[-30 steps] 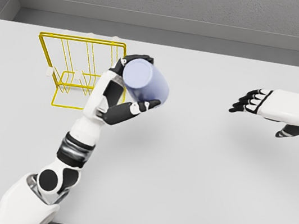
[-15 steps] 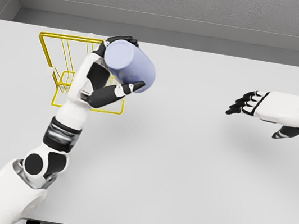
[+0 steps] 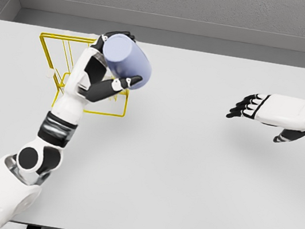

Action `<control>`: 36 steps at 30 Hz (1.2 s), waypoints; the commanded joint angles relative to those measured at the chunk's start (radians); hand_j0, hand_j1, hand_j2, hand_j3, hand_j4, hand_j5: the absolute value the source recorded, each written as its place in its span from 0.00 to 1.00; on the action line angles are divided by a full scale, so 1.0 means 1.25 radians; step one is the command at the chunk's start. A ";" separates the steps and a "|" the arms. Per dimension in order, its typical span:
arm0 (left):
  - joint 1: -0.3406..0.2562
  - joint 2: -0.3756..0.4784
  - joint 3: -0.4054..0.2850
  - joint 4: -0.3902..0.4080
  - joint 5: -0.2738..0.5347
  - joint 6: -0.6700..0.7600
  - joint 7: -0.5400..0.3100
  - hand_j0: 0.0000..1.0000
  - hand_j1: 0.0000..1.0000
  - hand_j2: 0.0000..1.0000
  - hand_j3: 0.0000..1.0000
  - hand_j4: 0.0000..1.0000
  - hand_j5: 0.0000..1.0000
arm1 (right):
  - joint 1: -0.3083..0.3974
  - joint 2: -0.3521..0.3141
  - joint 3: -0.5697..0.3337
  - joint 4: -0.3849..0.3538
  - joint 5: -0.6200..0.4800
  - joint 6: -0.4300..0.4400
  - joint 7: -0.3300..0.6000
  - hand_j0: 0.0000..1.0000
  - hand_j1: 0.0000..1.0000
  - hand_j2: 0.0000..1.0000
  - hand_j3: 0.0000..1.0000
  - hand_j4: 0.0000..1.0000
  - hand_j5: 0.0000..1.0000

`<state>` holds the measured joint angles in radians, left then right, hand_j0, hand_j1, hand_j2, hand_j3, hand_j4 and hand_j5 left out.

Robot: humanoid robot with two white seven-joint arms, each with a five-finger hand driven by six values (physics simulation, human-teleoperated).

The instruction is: Place the cup on the cup holder with both arms

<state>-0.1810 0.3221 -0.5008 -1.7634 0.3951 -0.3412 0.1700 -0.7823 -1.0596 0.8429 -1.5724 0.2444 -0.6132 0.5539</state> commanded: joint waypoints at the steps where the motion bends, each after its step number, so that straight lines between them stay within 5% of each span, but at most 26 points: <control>1: 0.000 0.009 0.012 -0.001 0.002 0.004 0.000 0.62 0.62 0.62 0.62 0.62 0.62 | 0.000 0.000 -0.001 0.000 -0.004 0.002 0.000 1.00 1.00 1.00 1.00 1.00 1.00; 36: 0.002 0.072 0.036 -0.001 0.042 0.008 -0.001 0.63 0.63 0.63 0.63 0.63 0.63 | -0.001 0.000 -0.002 0.000 -0.005 0.002 0.000 1.00 1.00 1.00 1.00 1.00 1.00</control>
<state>-0.1779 0.4073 -0.4557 -1.7634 0.4487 -0.3314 0.1685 -0.7839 -1.0589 0.8414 -1.5722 0.2432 -0.6132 0.5542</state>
